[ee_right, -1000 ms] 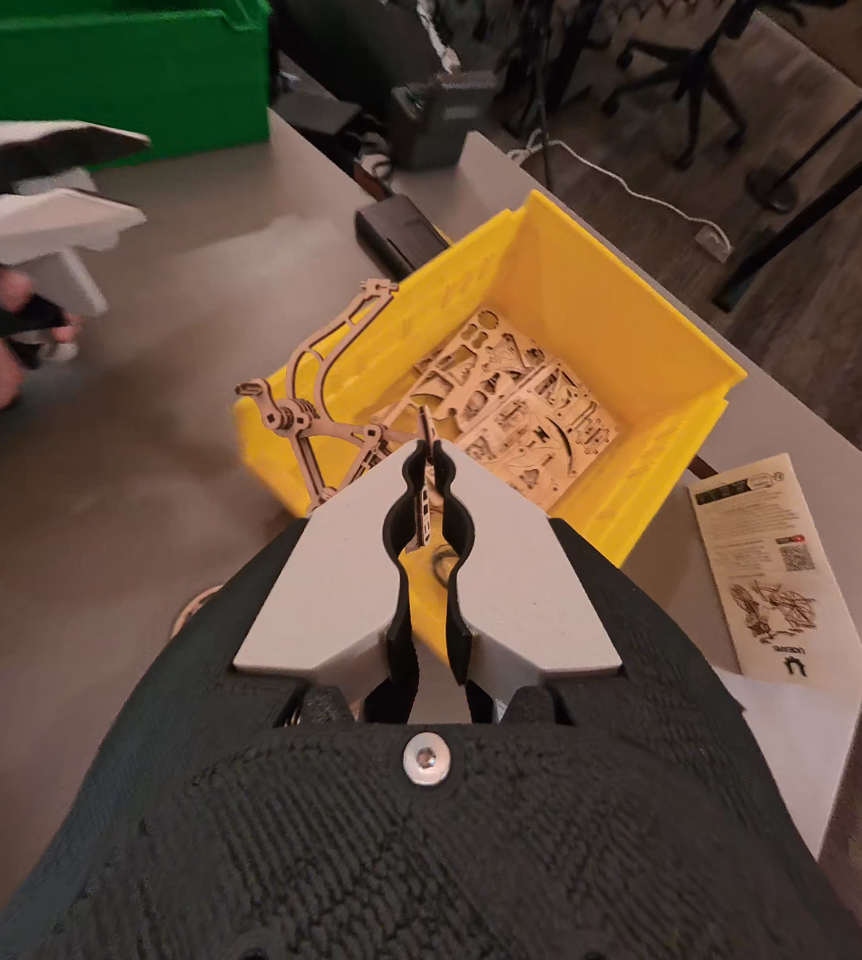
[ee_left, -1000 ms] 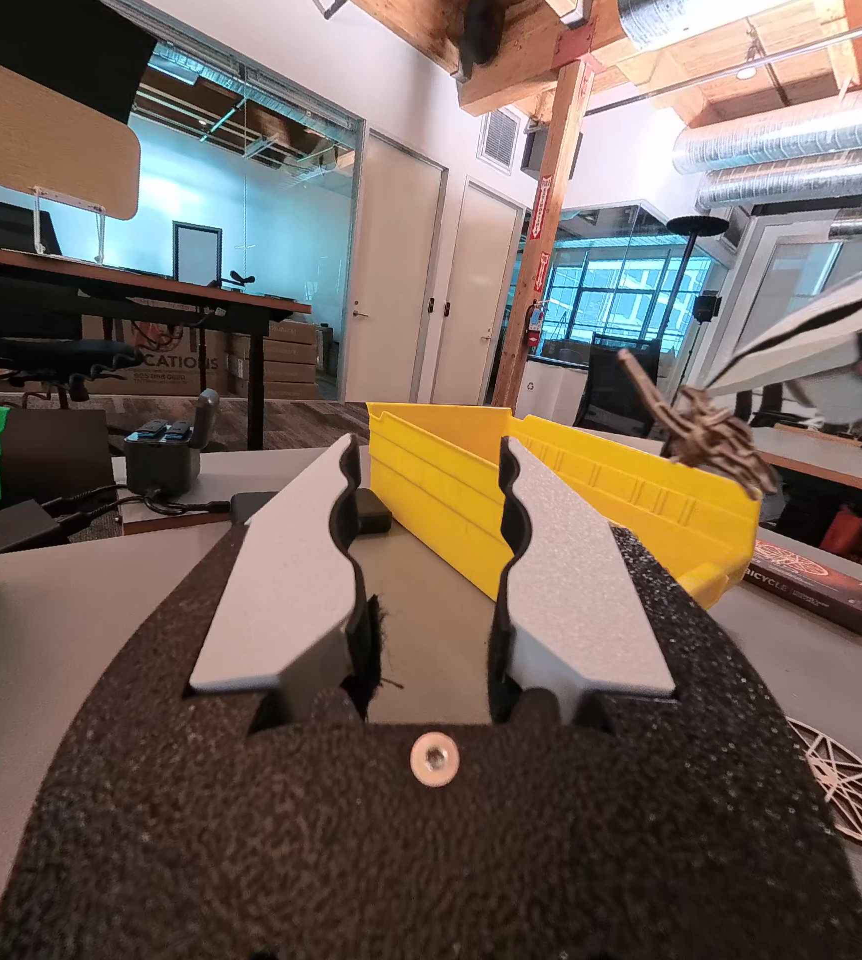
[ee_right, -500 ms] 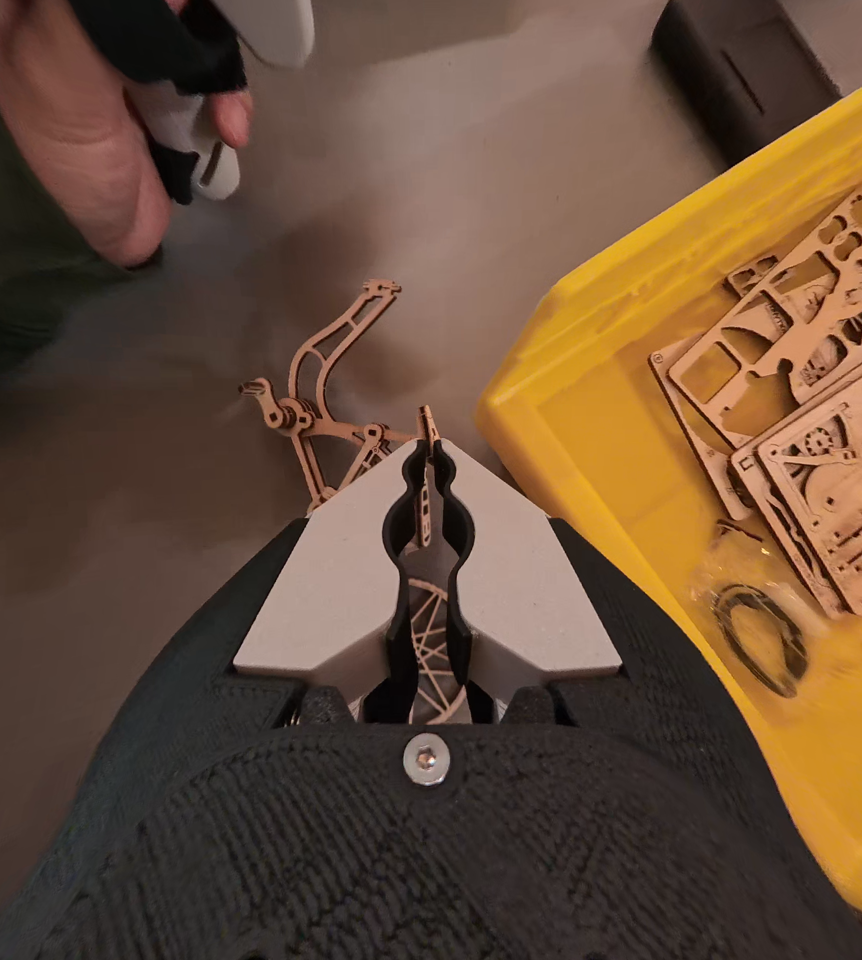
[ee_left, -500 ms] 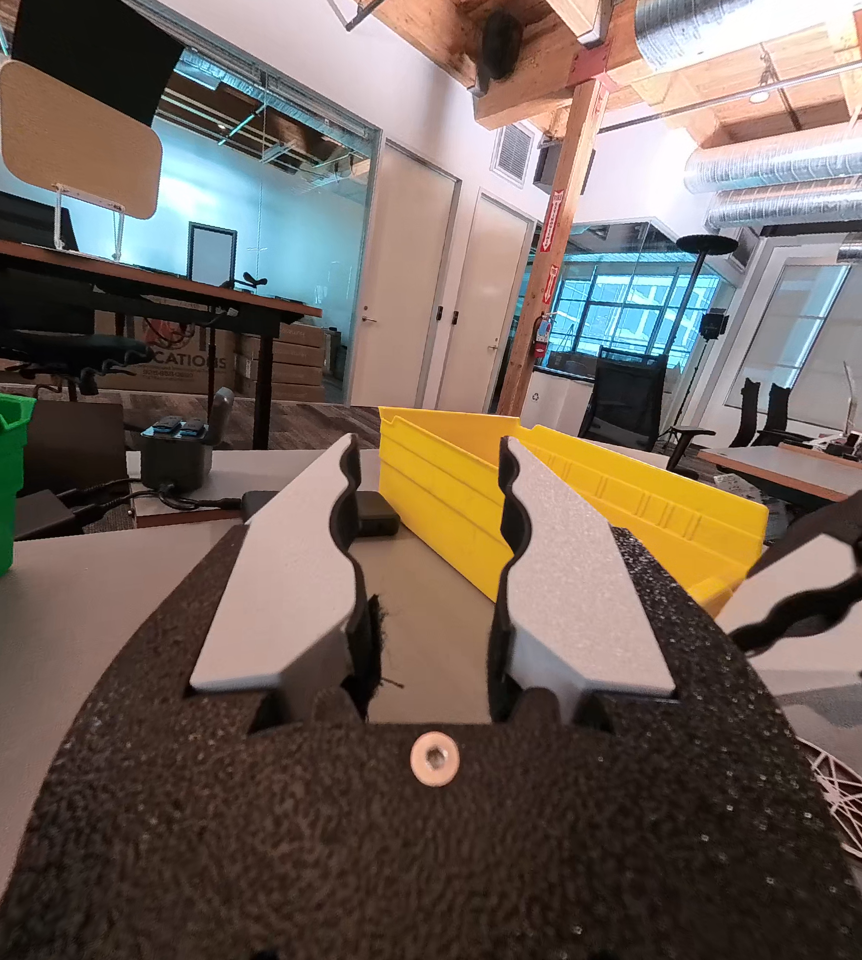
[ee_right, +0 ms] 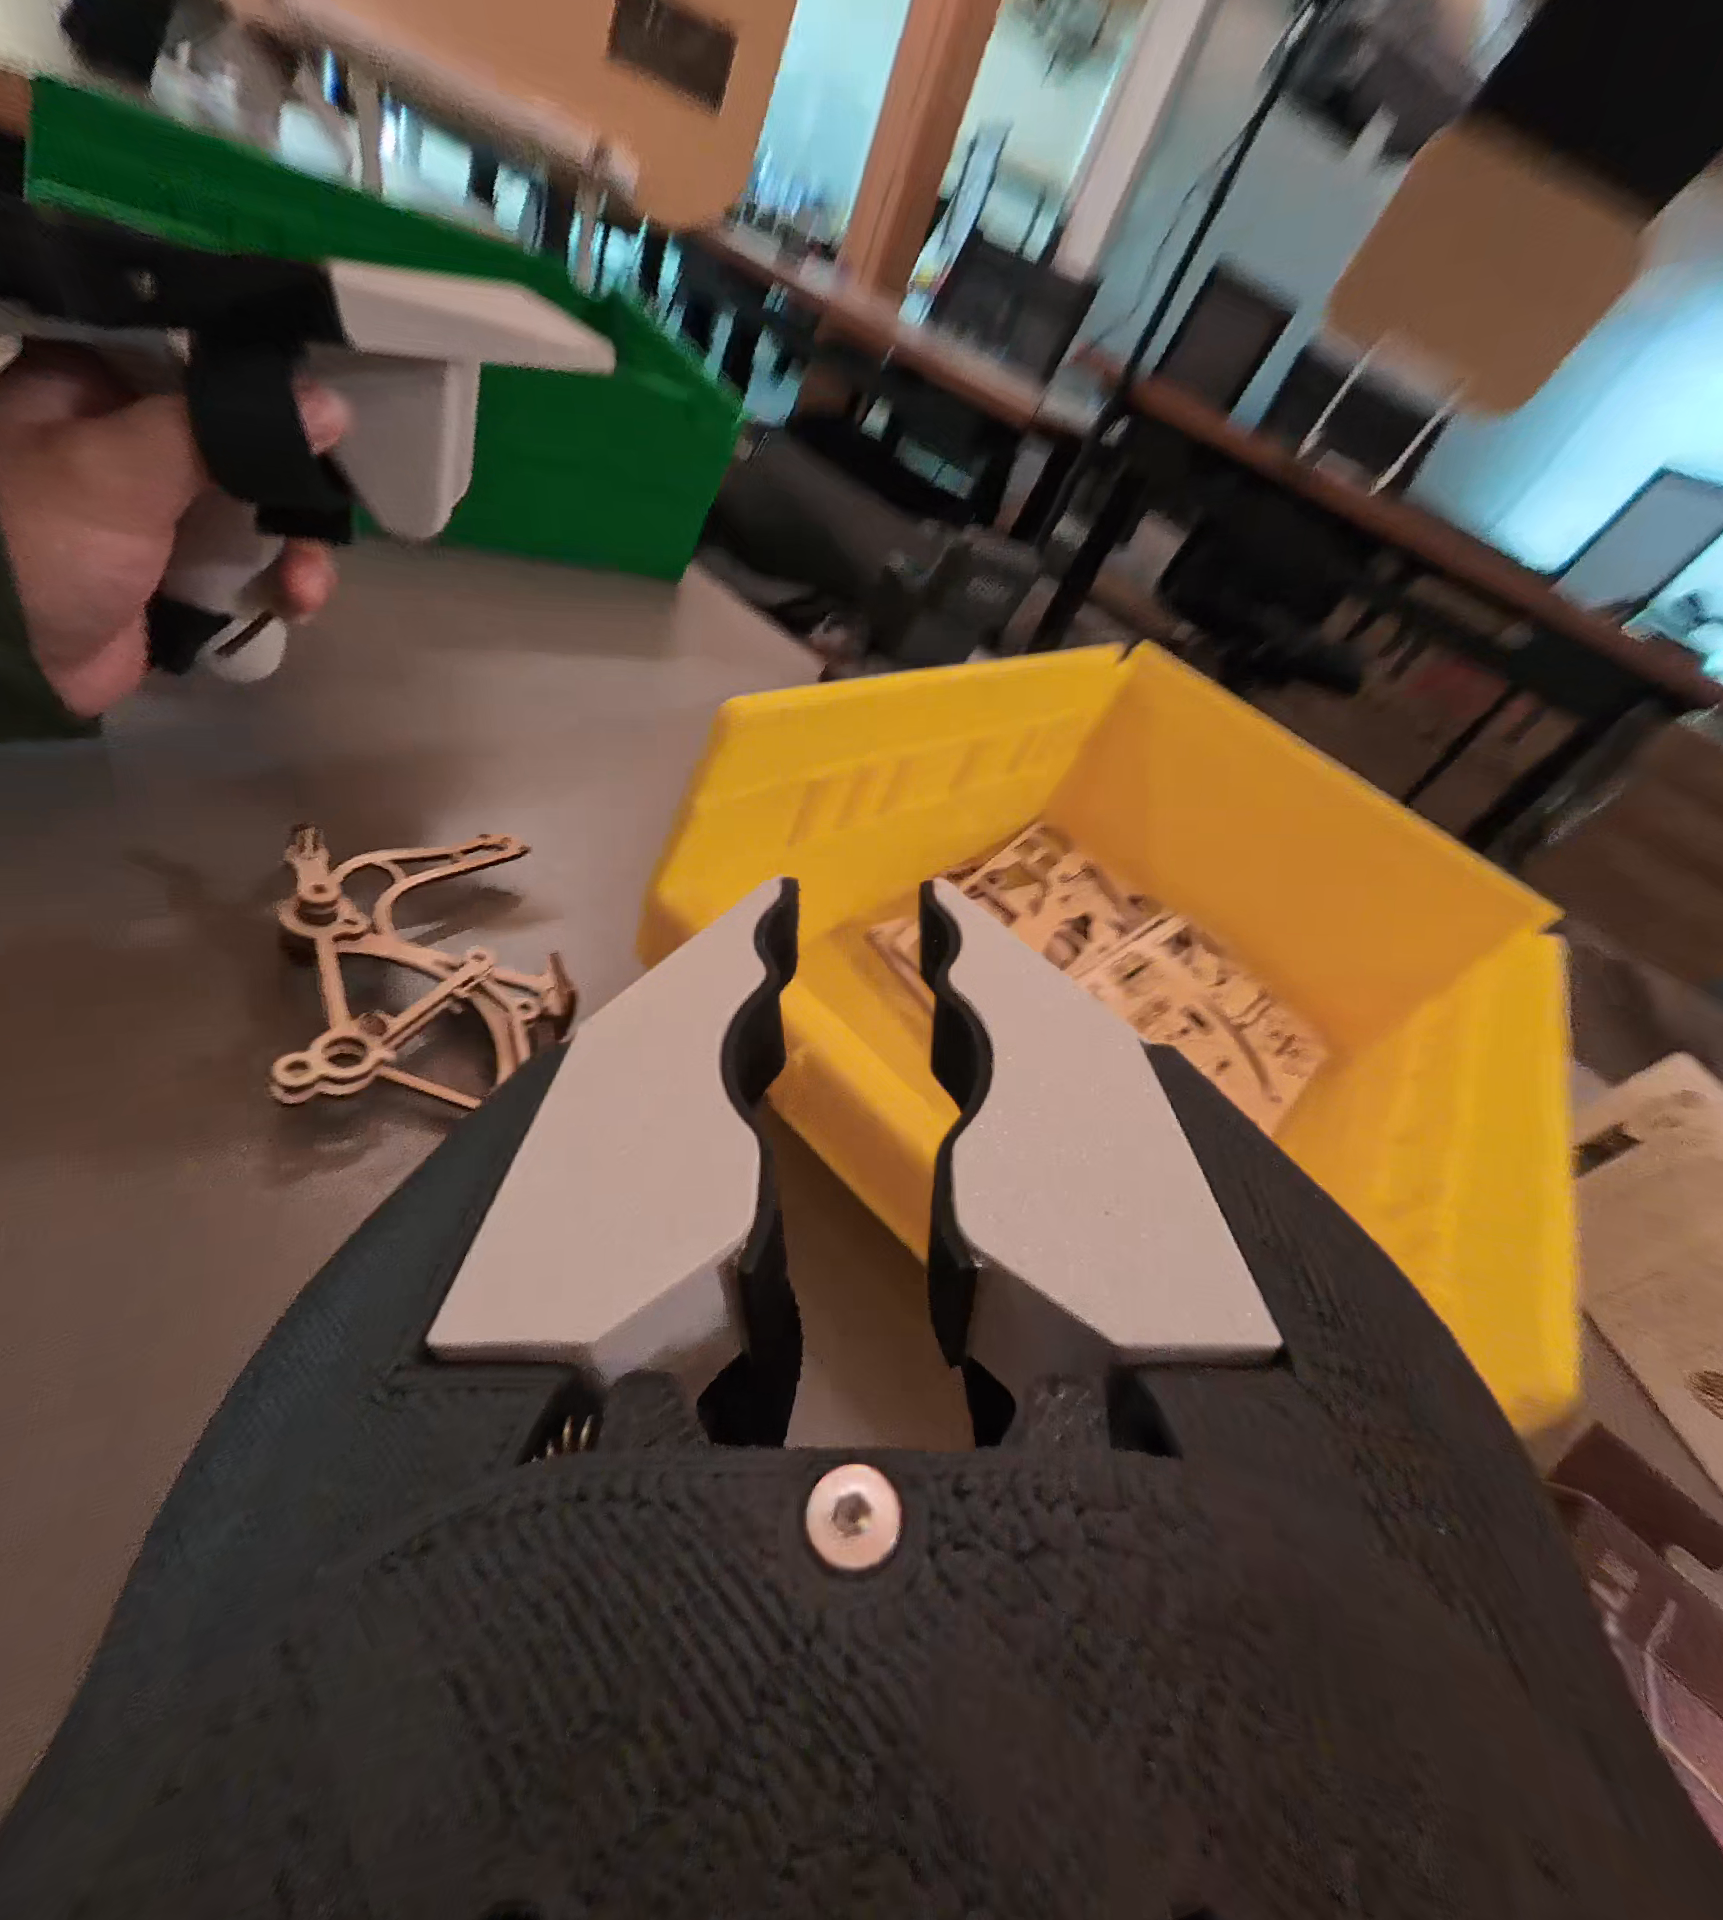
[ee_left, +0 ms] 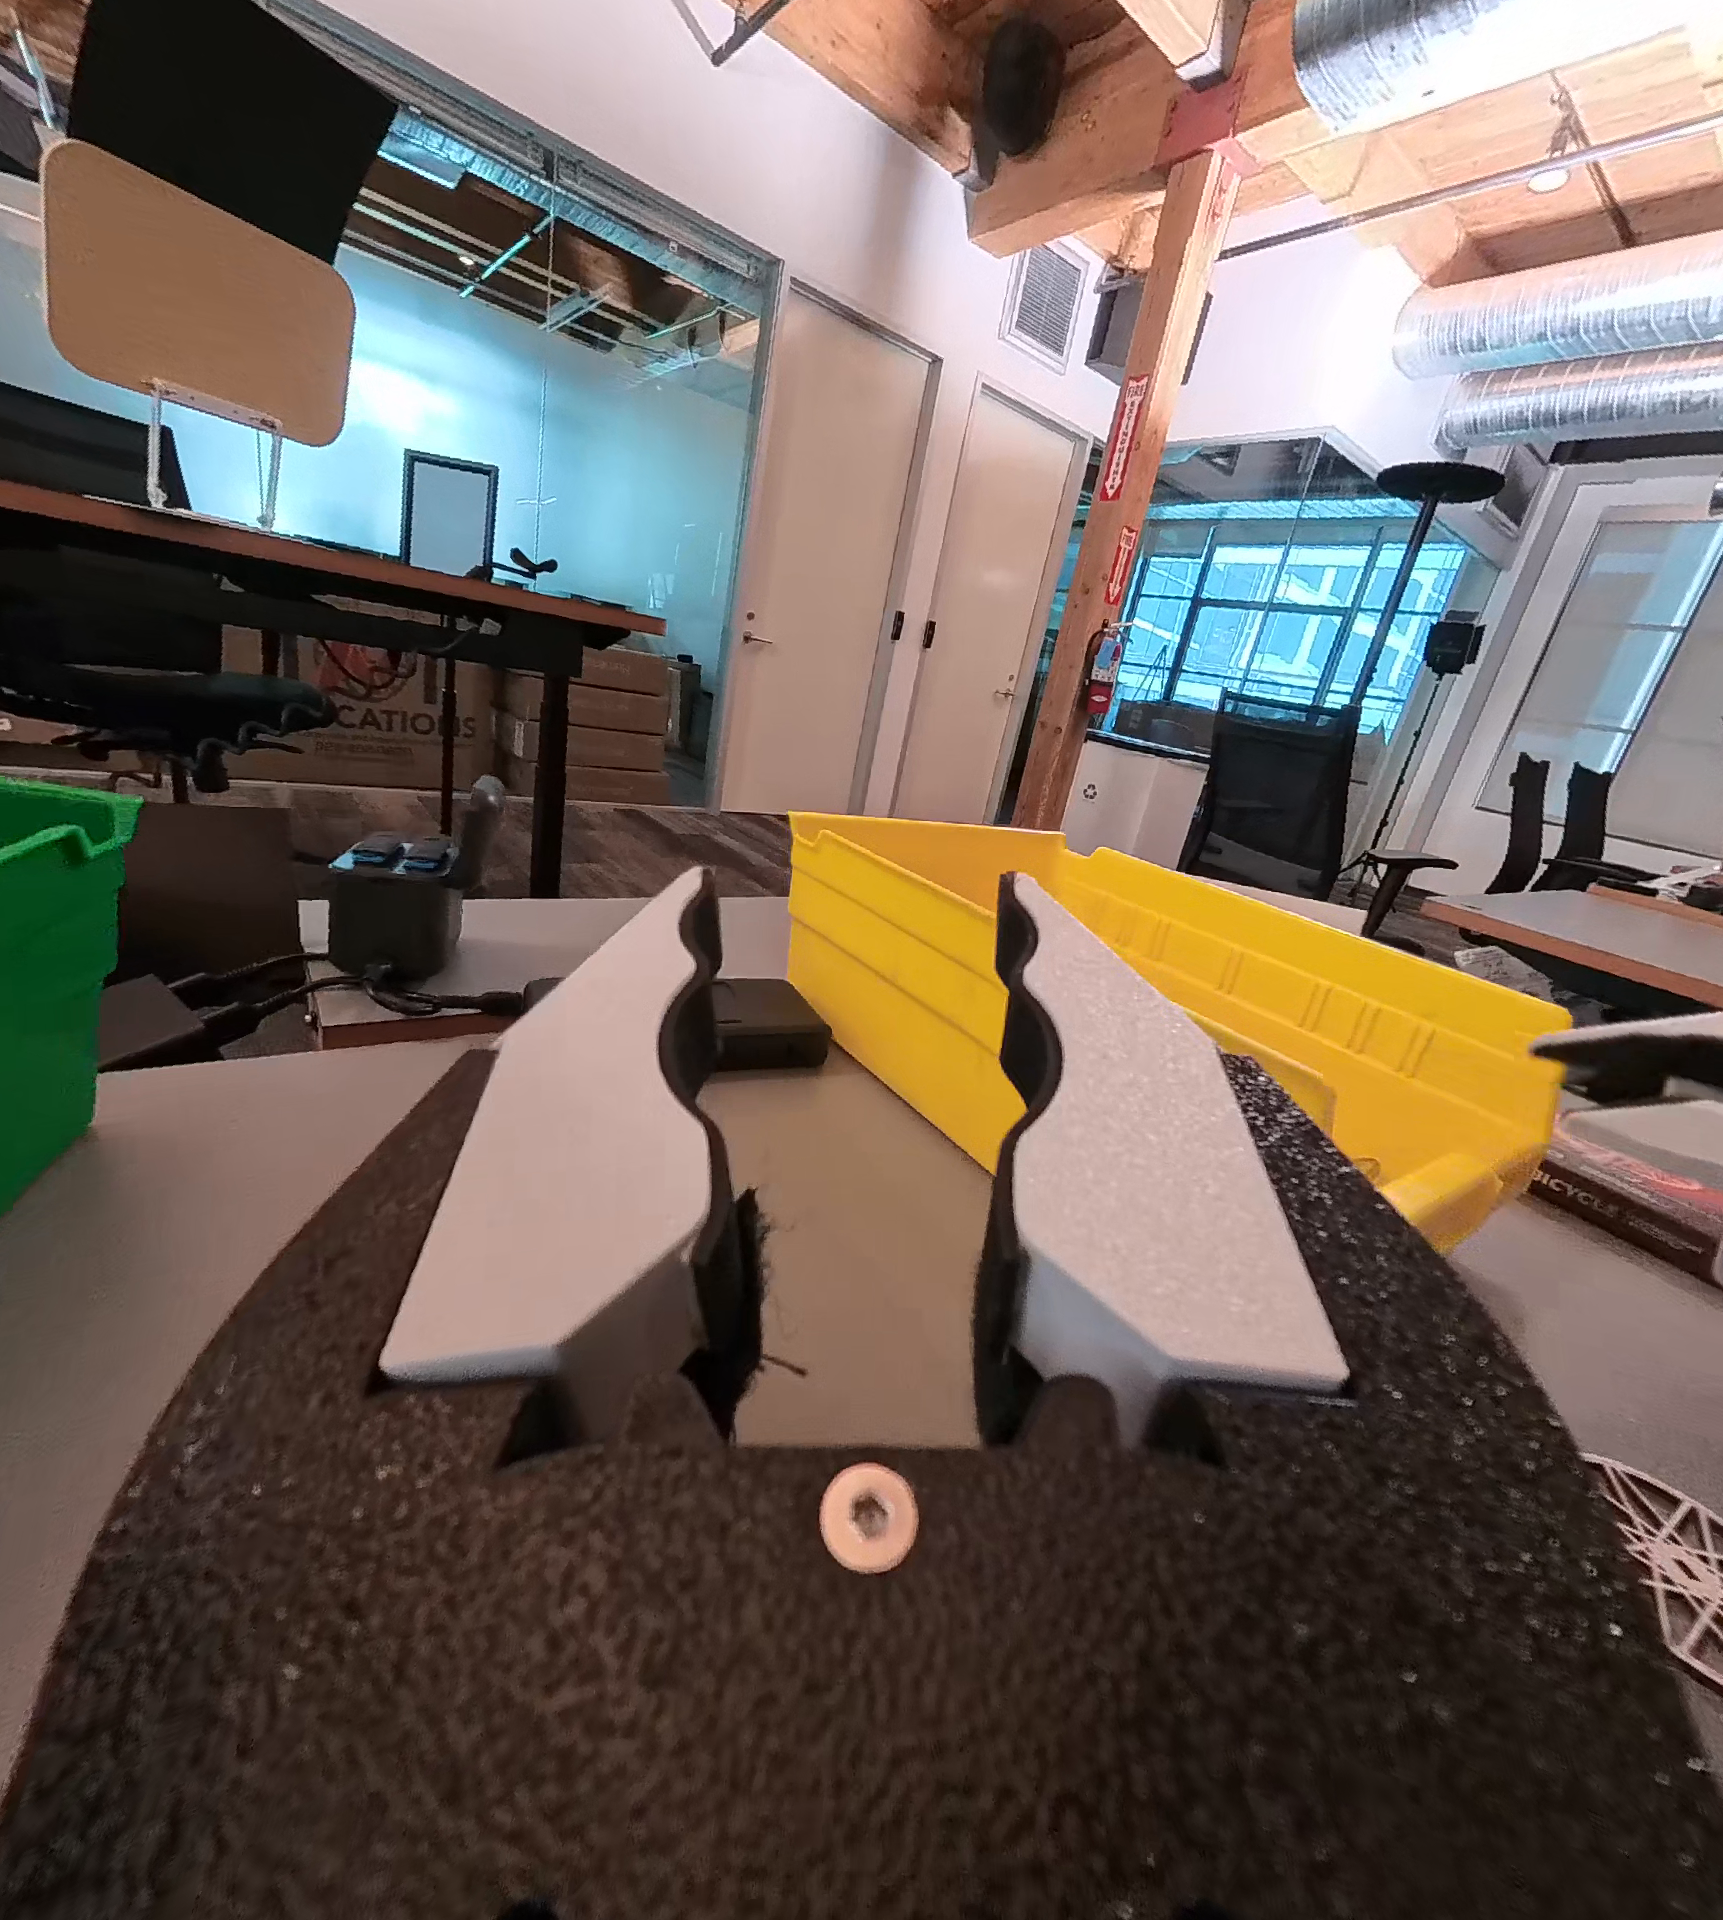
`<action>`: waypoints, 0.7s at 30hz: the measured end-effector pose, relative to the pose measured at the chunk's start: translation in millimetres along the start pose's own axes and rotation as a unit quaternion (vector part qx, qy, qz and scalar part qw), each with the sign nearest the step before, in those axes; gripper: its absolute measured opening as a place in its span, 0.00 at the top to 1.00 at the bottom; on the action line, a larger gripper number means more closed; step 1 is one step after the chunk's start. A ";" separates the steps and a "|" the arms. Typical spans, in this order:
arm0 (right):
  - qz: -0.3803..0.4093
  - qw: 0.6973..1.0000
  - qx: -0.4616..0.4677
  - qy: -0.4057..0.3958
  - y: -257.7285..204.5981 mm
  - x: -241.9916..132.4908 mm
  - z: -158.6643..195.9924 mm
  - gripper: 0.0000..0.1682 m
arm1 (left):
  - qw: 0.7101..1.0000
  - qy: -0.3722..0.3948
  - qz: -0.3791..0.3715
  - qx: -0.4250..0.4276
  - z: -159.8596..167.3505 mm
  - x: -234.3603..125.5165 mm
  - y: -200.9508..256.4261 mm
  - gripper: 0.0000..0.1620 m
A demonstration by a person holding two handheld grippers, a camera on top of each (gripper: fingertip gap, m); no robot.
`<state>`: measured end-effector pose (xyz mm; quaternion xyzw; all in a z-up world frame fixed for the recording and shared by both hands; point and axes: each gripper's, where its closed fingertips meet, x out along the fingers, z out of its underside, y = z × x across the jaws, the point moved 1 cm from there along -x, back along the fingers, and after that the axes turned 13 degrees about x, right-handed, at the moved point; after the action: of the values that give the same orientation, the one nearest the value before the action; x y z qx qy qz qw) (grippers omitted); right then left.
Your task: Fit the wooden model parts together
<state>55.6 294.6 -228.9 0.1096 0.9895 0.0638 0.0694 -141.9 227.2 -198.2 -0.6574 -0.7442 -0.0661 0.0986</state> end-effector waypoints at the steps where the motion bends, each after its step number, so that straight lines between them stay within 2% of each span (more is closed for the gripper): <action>1: 0.010 1.000 0.006 0.026 5.7 -5.4 -3.0 0.85 | 1.000 -0.001 0.001 -0.003 0.5 -0.6 -0.4 0.68; 6: 0.066 0.992 0.066 0.084 32.0 -20.4 -10.8 0.82 | 1.000 -0.006 0.017 -0.006 2.5 -4.2 5.5 0.68; 11: 0.071 0.993 0.071 0.068 27.3 -26.7 5.2 0.82 | 0.999 0.006 0.031 -0.013 -0.4 -7.4 12.0 0.68; 17: 0.070 0.993 0.077 0.063 30.7 -28.5 7.7 0.84 | 0.998 0.004 0.041 -0.040 0.1 -8.4 15.2 0.70; 19: 0.032 0.995 0.079 0.055 21.3 -26.2 9.0 0.83 | 0.992 -0.024 0.109 -0.053 4.6 -9.9 33.5 0.71; 21: -0.020 0.994 0.099 0.034 9.8 -22.8 12.2 0.77 | 0.980 -0.037 0.187 -0.057 6.8 -13.5 55.4 0.72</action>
<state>81.5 300.2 -236.6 0.0941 0.9947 -0.0323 0.0261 -85.9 222.8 -209.7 -0.7916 -0.6061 -0.0639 0.0437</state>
